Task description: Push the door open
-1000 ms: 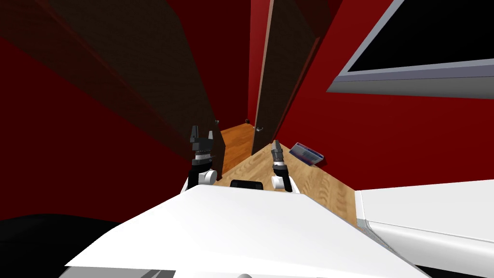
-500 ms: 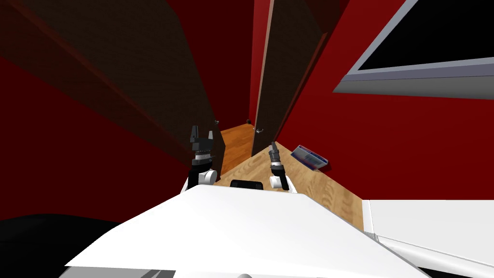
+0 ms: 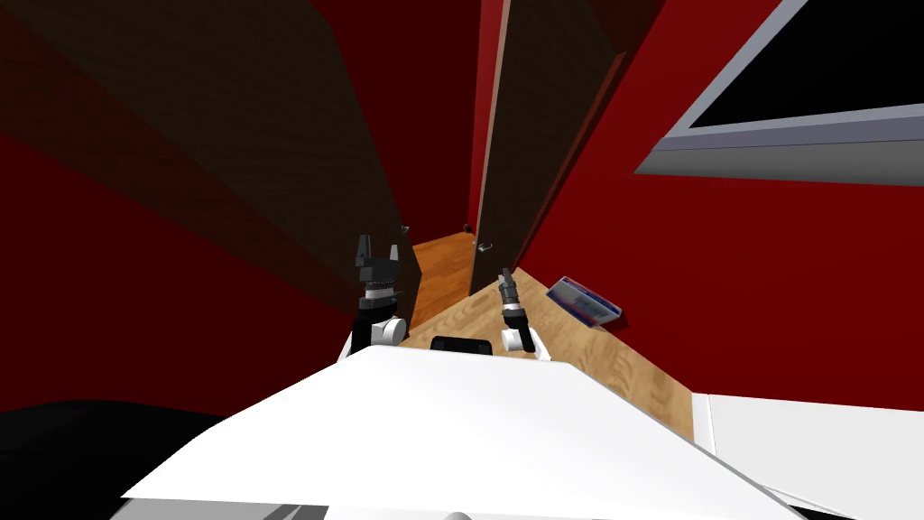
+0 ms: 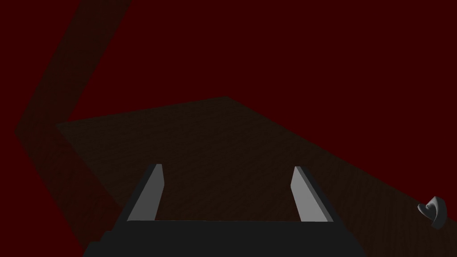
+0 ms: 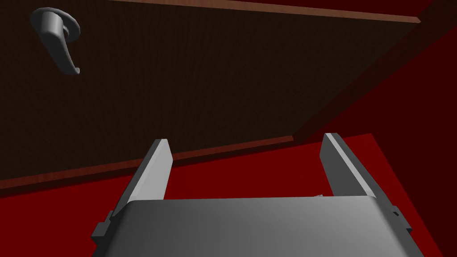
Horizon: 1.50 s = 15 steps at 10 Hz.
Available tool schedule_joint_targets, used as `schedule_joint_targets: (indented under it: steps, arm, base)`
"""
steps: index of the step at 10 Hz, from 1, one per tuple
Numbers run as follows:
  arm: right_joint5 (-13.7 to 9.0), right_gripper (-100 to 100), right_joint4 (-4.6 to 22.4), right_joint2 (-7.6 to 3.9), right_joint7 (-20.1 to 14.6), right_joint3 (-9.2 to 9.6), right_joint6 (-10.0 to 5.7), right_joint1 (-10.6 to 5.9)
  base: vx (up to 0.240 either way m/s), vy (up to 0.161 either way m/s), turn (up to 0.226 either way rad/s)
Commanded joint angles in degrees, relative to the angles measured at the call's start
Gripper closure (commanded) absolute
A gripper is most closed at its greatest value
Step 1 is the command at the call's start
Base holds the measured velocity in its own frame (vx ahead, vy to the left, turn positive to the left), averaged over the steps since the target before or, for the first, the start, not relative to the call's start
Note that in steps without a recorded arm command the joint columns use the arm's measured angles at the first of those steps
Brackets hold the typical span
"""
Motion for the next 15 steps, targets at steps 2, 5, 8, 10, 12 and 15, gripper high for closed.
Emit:
schedule_joint_targets:
  steps: [2,5,8,10,12,15]
  arm:
    - [0.03,-100,3.23,0.01,-0.43,0.48,-0.37,-1.22]
    - [0.07,-100,7.10,0.15,-0.86,1.02,-0.85,-2.75]
    - [0.10,-100,10.92,0.35,-1.28,1.55,-1.33,-4.26]
    - [0.13,-100,13.42,0.53,-1.56,1.90,-1.65,-5.25]
    - [0.16,-100,15.93,0.72,-1.84,2.25,-1.96,-6.24]
    - [0.19,-100,19.53,1.09,-2.24,2.76,-2.42,-7.67]
  base:
    - [0.071,-0.094,0.078]
    - [0.076,-0.097,0.072]
    - [0.081,-0.097,0.074]
    - [0.072,-0.091,0.077]
    - [0.064,-0.088,0.067]
    - [0.072,-0.101,0.068]
